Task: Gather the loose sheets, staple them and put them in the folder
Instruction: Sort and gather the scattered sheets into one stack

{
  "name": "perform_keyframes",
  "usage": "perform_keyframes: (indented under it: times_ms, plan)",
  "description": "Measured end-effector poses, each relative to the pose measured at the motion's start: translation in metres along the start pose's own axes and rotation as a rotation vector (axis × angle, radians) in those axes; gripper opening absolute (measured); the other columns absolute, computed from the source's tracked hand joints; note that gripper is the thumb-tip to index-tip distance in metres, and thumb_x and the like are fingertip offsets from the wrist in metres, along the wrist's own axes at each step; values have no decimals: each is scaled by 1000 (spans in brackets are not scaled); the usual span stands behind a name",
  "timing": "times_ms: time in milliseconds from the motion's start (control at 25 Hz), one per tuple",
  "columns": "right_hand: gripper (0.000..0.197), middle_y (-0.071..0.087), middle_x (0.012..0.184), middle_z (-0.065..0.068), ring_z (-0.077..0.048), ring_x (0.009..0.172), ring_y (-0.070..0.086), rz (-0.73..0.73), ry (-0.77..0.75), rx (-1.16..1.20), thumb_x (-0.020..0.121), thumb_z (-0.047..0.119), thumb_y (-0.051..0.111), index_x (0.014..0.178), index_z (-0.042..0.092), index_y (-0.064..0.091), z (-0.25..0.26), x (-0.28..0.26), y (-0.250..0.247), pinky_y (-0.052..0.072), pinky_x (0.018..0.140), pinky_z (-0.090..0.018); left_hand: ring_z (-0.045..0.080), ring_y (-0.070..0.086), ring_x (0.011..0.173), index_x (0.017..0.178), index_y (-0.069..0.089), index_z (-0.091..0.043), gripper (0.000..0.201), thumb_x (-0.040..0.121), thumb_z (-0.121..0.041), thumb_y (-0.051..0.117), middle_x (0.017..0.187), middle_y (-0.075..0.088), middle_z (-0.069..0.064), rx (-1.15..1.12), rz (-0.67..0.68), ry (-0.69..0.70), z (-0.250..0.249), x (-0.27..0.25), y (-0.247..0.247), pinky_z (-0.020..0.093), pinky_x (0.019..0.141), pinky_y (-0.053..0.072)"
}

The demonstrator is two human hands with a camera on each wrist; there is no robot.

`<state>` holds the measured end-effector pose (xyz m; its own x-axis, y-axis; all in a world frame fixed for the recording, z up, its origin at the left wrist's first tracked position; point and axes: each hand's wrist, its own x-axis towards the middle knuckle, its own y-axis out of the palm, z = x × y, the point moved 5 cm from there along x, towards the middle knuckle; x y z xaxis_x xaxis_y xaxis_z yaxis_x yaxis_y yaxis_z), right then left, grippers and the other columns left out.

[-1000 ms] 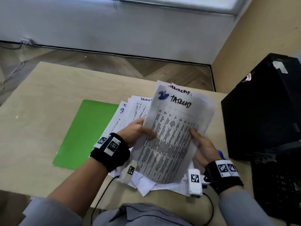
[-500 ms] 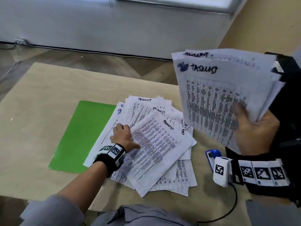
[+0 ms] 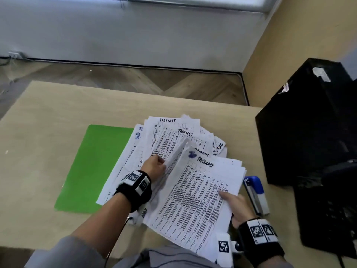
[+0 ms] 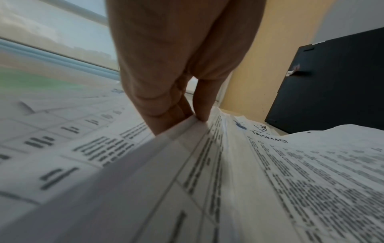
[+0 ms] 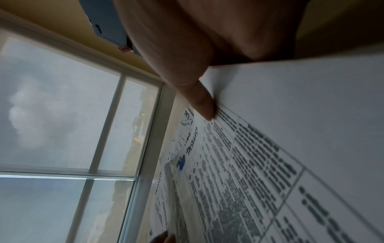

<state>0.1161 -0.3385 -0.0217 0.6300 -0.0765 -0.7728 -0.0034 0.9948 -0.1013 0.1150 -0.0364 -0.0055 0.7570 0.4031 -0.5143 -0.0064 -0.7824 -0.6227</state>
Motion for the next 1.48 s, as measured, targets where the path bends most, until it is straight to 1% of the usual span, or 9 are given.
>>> perform_keyframes:
  times_ms: [280, 480, 760, 880, 960, 1040, 1200, 1360, 1480]
  plan:
    - [28, 73, 103, -16, -34, 91, 70, -59, -119, 129, 82, -4, 70, 107, 9, 65, 18, 6, -5, 56, 82, -48, 19, 63, 66, 79, 67, -14, 21, 68, -9, 85, 75, 69, 7, -445, 71, -60, -4, -19, -13, 32, 64, 52]
    - [25, 74, 95, -5, -24, 89, 69, 10, -457, -22, 83, -2, 70, 93, 21, 69, 41, -12, 6, 55, 87, -40, 4, 49, 33, 65, 58, -8, 24, 85, -11, 71, 38, 55, -8, -698, -26, -127, 11, -20, -17, 11, 37, 36]
    - [26, 74, 76, -17, -31, 90, 71, 330, -574, 215, 72, -2, 52, 56, 11, 67, 46, -35, 3, 58, 79, -33, 24, 59, 78, 88, 69, -1, 11, 79, -5, 69, 81, 64, 17, -748, -26, -197, 49, -7, -16, 31, 71, 48]
    - [12, 73, 88, -19, -41, 92, 68, 223, -489, 213, 63, 4, 71, 73, 12, 72, 30, -18, 0, 54, 88, -50, 17, 60, 52, 77, 61, -4, 11, 87, 0, 63, 63, 65, 10, -806, 9, -179, 42, -16, -17, 16, 47, 46]
    - [34, 70, 102, -27, -47, 98, 66, 111, -380, 244, 66, 1, 75, 99, 3, 70, 17, -4, -2, 50, 94, -61, 17, 65, 57, 91, 59, -5, 4, 93, -1, 58, 78, 69, 12, -947, 26, -200, 37, -24, -15, 16, 44, 49]
    - [35, 70, 108, -25, -43, 102, 67, 82, -319, 281, 74, -8, 67, 108, 1, 68, 14, 0, 2, 49, 96, -58, 17, 66, 61, 105, 57, 0, 12, 93, -2, 58, 90, 66, 17, -998, 26, -211, 36, -26, -17, 16, 44, 51]
    - [28, 72, 81, -5, -27, 82, 63, 102, -284, 259, 83, -14, 50, 88, 8, 67, 24, -10, 12, 49, 77, -40, 16, 65, 44, 85, 59, 8, 8, 92, 5, 55, 60, 67, 14, -957, 211, -141, 28, -30, -19, 22, 43, 53]
    - [24, 64, 73, -6, -23, 79, 60, 83, -308, 272, 79, -19, 42, 78, 2, 53, 34, -11, 22, 49, 73, -29, 30, 73, 78, 102, 68, 4, 32, 72, -3, 69, 91, 75, 20, -617, 382, 86, 14, -32, -24, 36, 66, 60]
    - [21, 69, 66, 0, -22, 75, 61, -91, -374, 171, 75, -17, 54, 81, 3, 61, 32, -11, 13, 50, 66, -25, 24, 68, 73, 93, 69, 8, 25, 73, -7, 69, 82, 73, 14, -588, 252, 74, 18, -19, -31, 33, 70, 58]
